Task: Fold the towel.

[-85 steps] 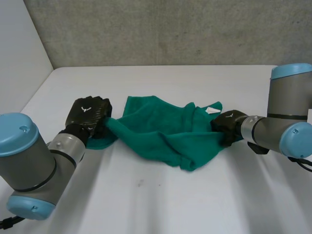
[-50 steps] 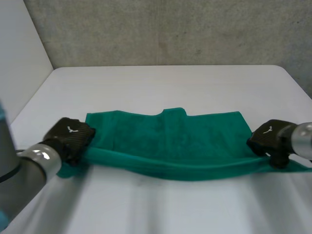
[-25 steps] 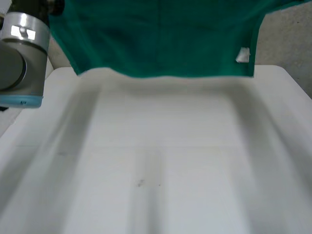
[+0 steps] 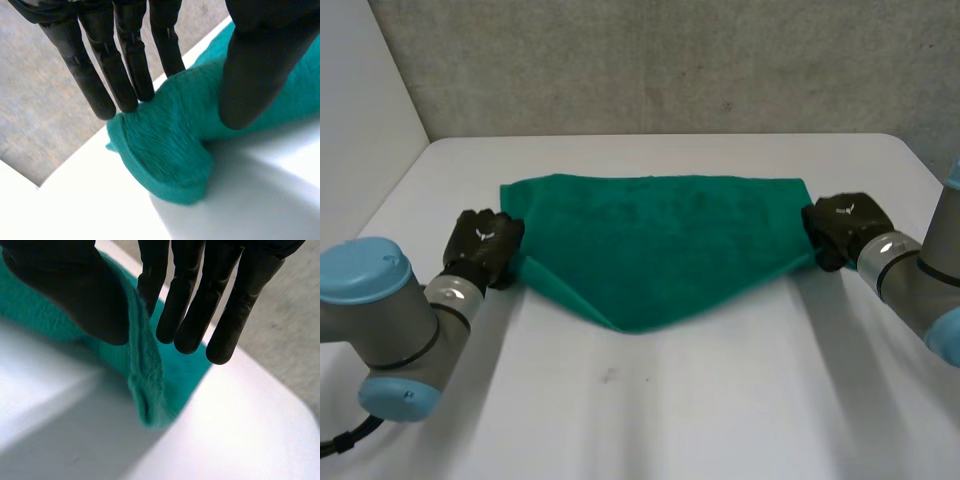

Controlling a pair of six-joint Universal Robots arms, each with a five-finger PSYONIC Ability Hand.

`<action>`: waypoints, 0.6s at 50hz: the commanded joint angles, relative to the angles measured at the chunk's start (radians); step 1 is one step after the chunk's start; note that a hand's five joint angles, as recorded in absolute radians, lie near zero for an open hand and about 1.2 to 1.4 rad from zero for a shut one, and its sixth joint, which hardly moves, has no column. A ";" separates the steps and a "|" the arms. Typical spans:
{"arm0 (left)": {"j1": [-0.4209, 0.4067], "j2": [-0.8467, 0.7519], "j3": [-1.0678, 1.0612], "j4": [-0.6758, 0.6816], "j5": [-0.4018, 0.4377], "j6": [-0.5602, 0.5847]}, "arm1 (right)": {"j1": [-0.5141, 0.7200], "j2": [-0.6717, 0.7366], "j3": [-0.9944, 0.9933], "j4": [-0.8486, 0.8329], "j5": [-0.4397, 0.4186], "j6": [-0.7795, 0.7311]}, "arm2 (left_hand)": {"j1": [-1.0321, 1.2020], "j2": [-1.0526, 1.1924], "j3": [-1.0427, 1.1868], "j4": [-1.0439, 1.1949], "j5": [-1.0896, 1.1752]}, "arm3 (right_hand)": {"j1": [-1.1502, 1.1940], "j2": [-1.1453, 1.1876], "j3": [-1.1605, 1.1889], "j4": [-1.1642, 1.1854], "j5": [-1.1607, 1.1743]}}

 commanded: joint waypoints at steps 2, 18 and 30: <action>0.027 0.019 -0.044 -0.028 0.000 0.000 | -0.013 -0.015 0.024 0.057 -0.005 -0.001 | -0.251 -0.266 -0.275 -0.269 -0.270 | 0.409 0.218 0.212 0.204 0.228; 0.115 0.010 -0.040 -0.049 0.001 -0.003 | -0.072 -0.022 0.081 0.060 -0.005 -0.058 | 0.062 0.047 0.037 0.043 0.043 | 0.409 0.218 0.212 0.204 0.228; 0.104 0.082 -0.072 -0.083 0.012 -0.005 | -0.072 -0.022 0.099 0.054 -0.006 -0.058 | -0.122 -0.138 -0.147 -0.141 -0.141 | 0.409 0.218 0.212 0.204 0.228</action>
